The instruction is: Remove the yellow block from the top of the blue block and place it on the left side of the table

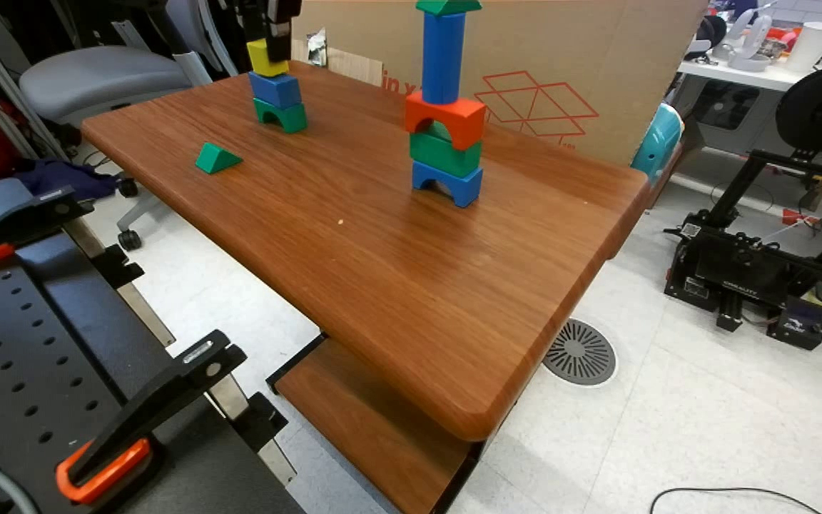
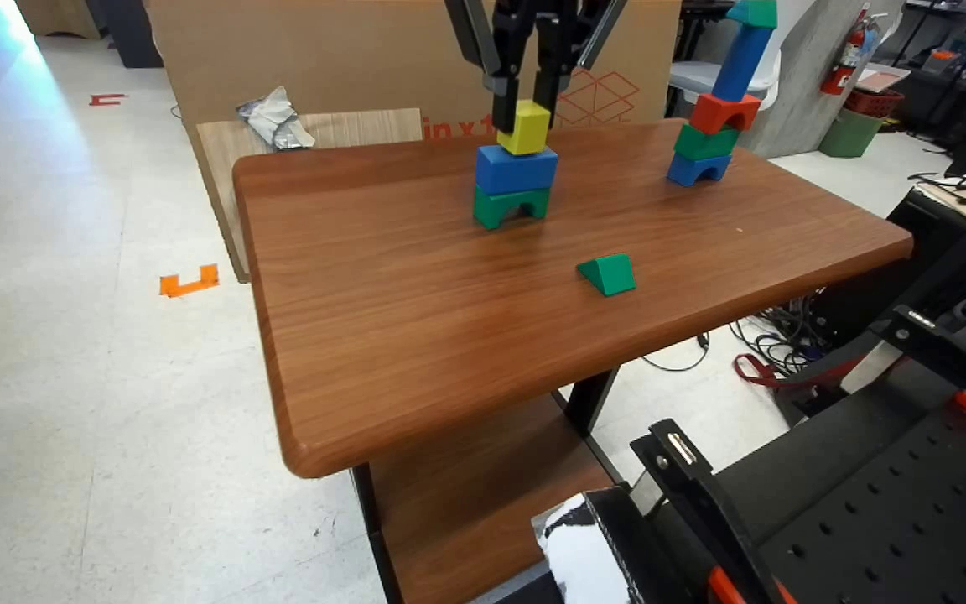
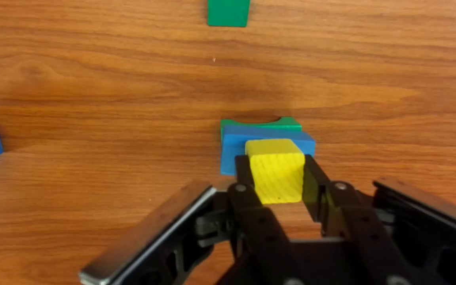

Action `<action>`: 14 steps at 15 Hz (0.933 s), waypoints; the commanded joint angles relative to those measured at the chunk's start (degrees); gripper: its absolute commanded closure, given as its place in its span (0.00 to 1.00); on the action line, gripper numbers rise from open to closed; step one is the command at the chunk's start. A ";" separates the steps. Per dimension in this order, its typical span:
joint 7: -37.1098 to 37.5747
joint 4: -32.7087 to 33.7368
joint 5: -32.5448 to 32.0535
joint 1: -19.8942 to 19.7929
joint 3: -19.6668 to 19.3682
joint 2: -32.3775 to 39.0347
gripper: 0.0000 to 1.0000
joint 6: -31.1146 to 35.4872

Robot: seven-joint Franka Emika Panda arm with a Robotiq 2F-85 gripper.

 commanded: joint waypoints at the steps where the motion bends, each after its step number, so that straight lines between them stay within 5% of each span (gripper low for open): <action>1: 2.40 -0.77 -1.26 1.75 -0.03 -2.48 0.92 -1.13; 14: 13.06 -2.06 -6.21 9.92 0.31 2.38 0.92 -2.99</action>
